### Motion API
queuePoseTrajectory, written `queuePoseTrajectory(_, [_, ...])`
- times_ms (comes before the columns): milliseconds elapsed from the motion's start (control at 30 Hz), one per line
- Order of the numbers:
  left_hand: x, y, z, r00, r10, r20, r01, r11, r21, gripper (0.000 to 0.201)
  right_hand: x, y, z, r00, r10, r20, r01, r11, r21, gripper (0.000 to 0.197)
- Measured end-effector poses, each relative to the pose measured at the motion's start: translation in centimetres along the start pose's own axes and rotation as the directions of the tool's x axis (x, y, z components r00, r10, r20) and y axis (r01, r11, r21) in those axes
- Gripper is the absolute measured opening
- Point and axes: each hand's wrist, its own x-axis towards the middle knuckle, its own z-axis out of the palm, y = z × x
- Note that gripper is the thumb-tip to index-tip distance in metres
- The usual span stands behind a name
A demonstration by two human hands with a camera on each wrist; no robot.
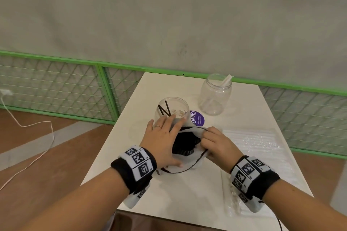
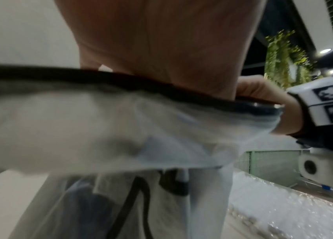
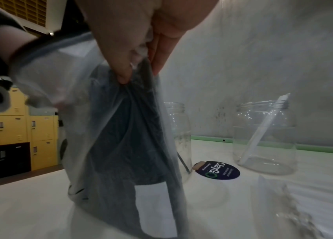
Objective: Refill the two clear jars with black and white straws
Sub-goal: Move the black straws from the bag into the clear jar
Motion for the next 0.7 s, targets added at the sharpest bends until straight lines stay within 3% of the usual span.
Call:
queuePoseTrajectory(67, [0.2, 0.4, 0.9, 0.999, -0.031, -0.017, 0.031, 0.999, -0.023, 0.123, -0.6, -0.6, -0.1, 1.0, 0.012, 0.028, -0.012, 1.0, 0.012, 0.033])
queuePoseTrajectory(233, [0.6, 0.6, 1.4, 0.994, -0.071, -0.078, 0.07, 0.997, -0.022, 0.099, -1.7, -2.1, -1.5, 0.981, 0.138, 0.136, -0.164, 0.964, 0.208, 0.01])
queuePoseTrajectory(433, [0.6, 0.6, 1.0, 0.99, 0.002, -0.142, -0.007, 0.999, -0.033, 0.075, -1.7, -2.9, -0.7, 0.915, 0.402, 0.041, -0.401, 0.888, 0.224, 0.012])
queuePoseTrajectory(500, [0.7, 0.4, 1.0, 0.99, 0.017, -0.137, -0.024, 0.998, -0.05, 0.071, -1.7, -3.1, -0.3, 0.879, 0.477, 0.025, -0.47, 0.855, 0.218, 0.026])
queuePoseTrajectory(600, [0.9, 0.2, 1.1, 0.999, 0.022, -0.036, -0.026, 0.993, -0.111, 0.07, -1.4, -3.1, -0.2, 0.822, 0.562, 0.096, -0.564, 0.777, 0.281, 0.058])
queuePoseTrajectory(700, [1.0, 0.1, 1.4, 0.999, 0.024, 0.027, -0.019, 0.986, -0.168, 0.083, -0.9, -3.4, 0.2, 0.796, 0.581, 0.168, -0.6, 0.722, 0.344, 0.083])
